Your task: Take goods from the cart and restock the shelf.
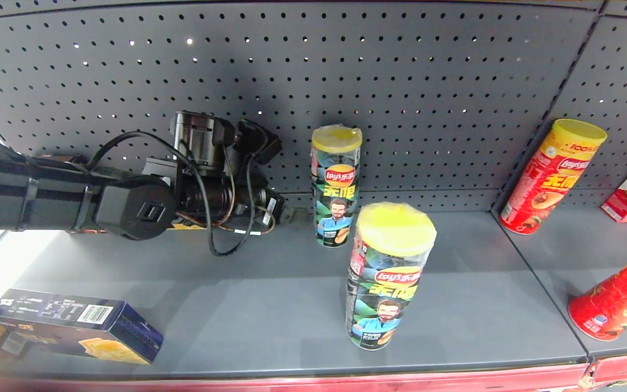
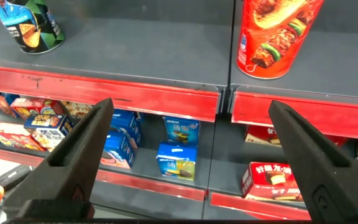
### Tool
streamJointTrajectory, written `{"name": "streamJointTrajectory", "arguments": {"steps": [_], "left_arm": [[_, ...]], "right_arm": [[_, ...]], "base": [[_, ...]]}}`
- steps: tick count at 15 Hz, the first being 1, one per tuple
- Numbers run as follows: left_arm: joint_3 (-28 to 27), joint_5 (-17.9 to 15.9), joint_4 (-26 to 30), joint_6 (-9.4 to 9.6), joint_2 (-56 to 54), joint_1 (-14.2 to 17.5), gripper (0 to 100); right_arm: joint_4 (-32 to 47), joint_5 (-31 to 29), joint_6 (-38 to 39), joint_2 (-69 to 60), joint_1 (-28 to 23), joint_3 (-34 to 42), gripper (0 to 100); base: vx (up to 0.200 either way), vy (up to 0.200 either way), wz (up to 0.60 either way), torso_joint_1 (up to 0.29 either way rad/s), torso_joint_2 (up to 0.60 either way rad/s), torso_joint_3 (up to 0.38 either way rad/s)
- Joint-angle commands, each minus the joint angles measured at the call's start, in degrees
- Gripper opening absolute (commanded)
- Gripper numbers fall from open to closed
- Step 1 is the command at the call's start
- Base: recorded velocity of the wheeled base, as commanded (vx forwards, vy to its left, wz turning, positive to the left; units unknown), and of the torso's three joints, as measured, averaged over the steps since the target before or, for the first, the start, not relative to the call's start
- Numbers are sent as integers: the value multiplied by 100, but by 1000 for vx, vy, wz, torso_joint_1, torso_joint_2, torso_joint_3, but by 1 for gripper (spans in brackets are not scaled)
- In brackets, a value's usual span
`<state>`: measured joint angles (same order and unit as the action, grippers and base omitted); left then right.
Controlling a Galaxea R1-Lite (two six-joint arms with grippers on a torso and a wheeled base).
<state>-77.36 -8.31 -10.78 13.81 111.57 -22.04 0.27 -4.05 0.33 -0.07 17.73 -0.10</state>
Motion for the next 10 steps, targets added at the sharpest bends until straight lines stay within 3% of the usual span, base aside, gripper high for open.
{"name": "streamJointTrajectory", "arguments": {"steps": [1, 6, 10], "left_arm": [[11, -4, -3, -1, -4, -2, 100], [555, -469, -3, 87, -504, -55, 100], [432, -285, -531, 34, -188, -195, 100]], "right_arm": [[0, 0, 2, 7, 3, 1, 100], [0, 0, 2, 7, 3, 1, 100], [0, 0, 2, 7, 3, 1, 100]], "base": [[0, 0, 0, 0, 0, 0], [0, 0, 0, 0, 0, 0], [0, 0, 0, 0, 0, 0]]}}
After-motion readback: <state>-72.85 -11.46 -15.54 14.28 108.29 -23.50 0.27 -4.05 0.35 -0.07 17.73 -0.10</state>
